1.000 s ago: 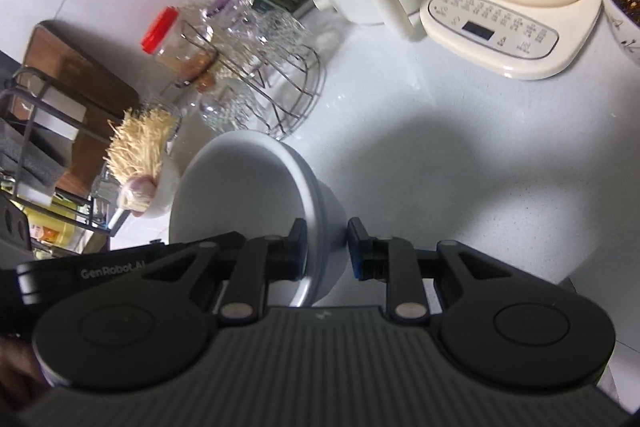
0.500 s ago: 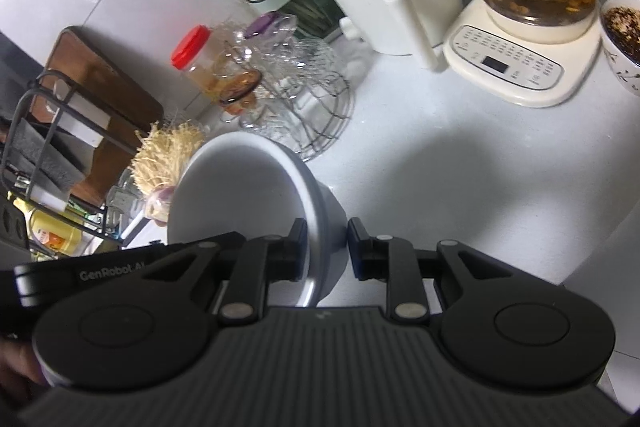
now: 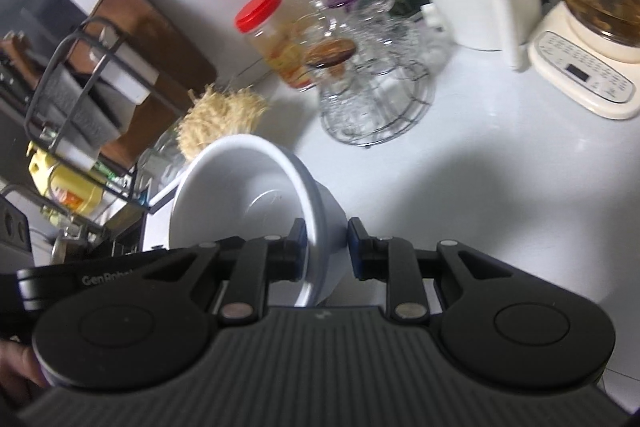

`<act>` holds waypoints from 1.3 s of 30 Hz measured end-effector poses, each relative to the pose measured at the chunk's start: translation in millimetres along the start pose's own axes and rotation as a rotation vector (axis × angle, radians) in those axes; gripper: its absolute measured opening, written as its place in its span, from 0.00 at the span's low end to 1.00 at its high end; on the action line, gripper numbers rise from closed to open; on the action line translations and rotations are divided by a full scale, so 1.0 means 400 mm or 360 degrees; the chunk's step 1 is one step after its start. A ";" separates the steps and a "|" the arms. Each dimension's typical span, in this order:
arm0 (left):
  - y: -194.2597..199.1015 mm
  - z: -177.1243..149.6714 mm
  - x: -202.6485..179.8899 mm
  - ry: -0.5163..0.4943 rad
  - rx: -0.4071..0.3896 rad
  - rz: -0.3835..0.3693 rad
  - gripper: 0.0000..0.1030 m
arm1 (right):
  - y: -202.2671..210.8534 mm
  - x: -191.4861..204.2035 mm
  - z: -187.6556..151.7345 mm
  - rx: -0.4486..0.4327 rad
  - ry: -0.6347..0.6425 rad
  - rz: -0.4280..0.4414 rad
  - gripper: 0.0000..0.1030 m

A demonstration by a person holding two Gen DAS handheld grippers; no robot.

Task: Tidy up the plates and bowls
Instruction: 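Lift the stacked bowls and carry them over the plate stack, then lower the stacked bowls onto the white plate stack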

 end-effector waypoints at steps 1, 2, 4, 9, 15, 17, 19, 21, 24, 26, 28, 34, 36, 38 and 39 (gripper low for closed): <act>0.008 -0.006 0.011 -0.0004 -0.0007 0.0010 0.20 | -0.005 0.013 -0.003 0.0007 0.0012 0.0000 0.24; 0.015 -0.012 0.022 -0.0004 -0.0013 0.0018 0.20 | -0.009 0.023 -0.006 0.0017 0.0020 0.0003 0.24; 0.026 -0.027 0.045 0.0014 -0.0019 0.0031 0.20 | -0.017 0.040 -0.014 0.0043 0.0044 0.0013 0.24; 0.042 -0.054 0.107 0.0139 -0.0033 0.0055 0.20 | -0.047 0.076 -0.039 0.0120 0.0085 0.0036 0.24; 0.034 -0.077 0.172 0.0223 -0.0033 0.0130 0.20 | -0.116 0.113 -0.059 0.0231 0.0138 0.0042 0.24; 0.029 -0.077 0.198 0.0261 -0.0049 0.0158 0.20 | -0.143 0.126 -0.064 0.0270 0.0156 0.0047 0.24; 0.021 -0.076 0.223 0.0306 -0.0049 0.0174 0.20 | -0.168 0.140 -0.066 0.0296 0.0201 0.0046 0.24; 0.014 -0.072 0.245 0.0333 -0.0058 0.0201 0.20 | -0.193 0.150 -0.069 0.0326 0.0223 0.0052 0.24; 0.005 -0.072 0.267 0.0319 -0.0070 0.0258 0.21 | -0.232 0.161 -0.078 0.0388 0.0235 0.0045 0.24; -0.002 -0.072 0.284 0.0350 -0.0072 0.0273 0.21 | -0.251 0.173 -0.086 0.0403 0.0284 0.0037 0.24; -0.011 -0.077 0.299 0.0382 -0.0060 0.0284 0.21 | -0.267 0.173 -0.094 0.0436 0.0293 0.0030 0.24; -0.041 -0.101 0.319 0.0411 -0.0008 0.0291 0.21 | -0.295 0.166 -0.116 0.0481 0.0344 0.0000 0.24; -0.047 -0.105 0.325 0.0419 0.0008 0.0300 0.21 | -0.304 0.161 -0.122 0.0499 0.0344 0.0006 0.24; -0.053 -0.109 0.328 0.0414 0.0017 0.0312 0.21 | -0.313 0.155 -0.127 0.0529 0.0319 0.0012 0.24; -0.057 -0.111 0.331 0.0423 0.0025 0.0309 0.21 | -0.317 0.154 -0.129 0.0533 0.0324 0.0009 0.24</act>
Point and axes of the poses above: each gripper's, at about its wrist camera, not at the fingertips, and y roughly against the way its jaws point, x to its left, z to its top, the point moved 6 cm from there along -y, roughly the way its jaws point, and after that the axes turned 3 degrees about -z, right-handed, at the moved point
